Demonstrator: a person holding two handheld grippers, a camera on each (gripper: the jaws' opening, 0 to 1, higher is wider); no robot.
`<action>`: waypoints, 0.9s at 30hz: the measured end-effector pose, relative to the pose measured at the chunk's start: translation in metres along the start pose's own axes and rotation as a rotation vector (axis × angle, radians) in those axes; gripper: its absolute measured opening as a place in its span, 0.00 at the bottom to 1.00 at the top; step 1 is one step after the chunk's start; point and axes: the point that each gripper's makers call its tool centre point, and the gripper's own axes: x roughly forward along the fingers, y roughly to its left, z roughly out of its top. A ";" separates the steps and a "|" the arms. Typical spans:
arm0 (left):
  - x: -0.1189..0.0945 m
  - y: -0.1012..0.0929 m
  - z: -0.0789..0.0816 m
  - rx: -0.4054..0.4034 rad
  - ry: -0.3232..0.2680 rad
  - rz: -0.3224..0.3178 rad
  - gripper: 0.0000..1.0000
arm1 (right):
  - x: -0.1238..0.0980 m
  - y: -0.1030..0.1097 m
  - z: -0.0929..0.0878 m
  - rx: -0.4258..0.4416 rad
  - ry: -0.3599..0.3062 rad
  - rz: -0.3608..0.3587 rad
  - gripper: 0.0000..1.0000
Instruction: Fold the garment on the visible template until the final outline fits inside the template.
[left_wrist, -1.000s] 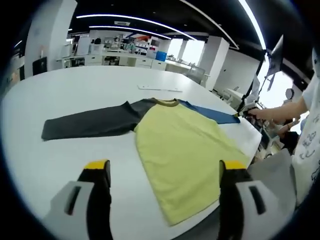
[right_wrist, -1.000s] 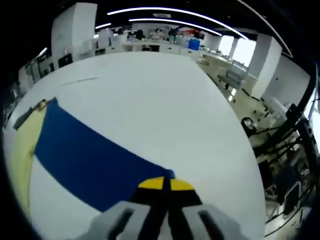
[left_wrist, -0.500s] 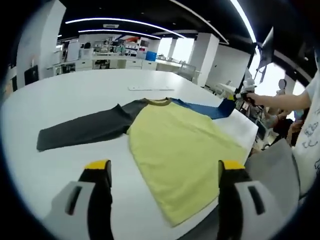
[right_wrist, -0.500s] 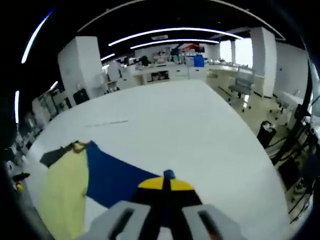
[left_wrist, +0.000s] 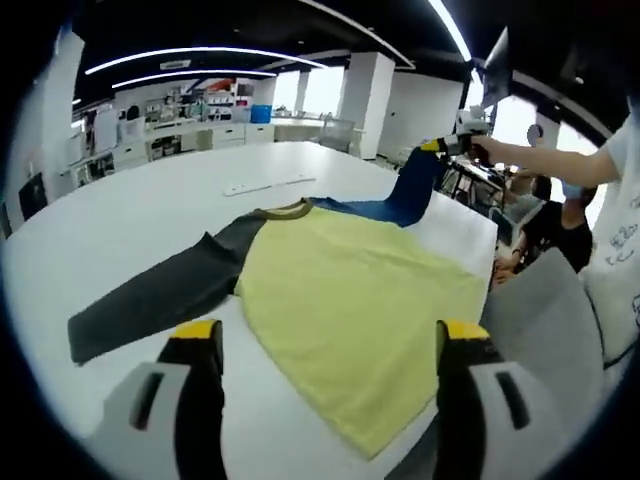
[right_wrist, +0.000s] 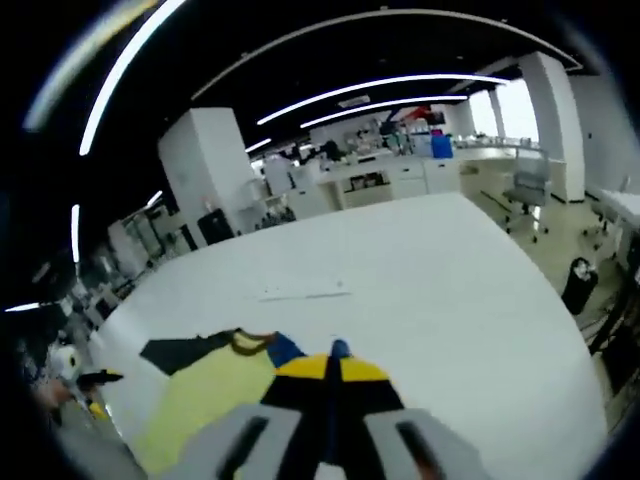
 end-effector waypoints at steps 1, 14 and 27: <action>0.000 0.000 0.000 -0.004 -0.003 -0.001 0.86 | 0.005 0.010 0.005 -0.006 -0.008 0.014 0.00; -0.014 -0.002 -0.014 -0.019 0.003 -0.002 0.85 | 0.061 0.100 0.013 -0.039 0.030 0.166 0.00; -0.014 0.014 -0.006 -0.055 -0.031 0.030 0.84 | 0.107 0.188 0.015 -0.019 0.045 0.343 0.00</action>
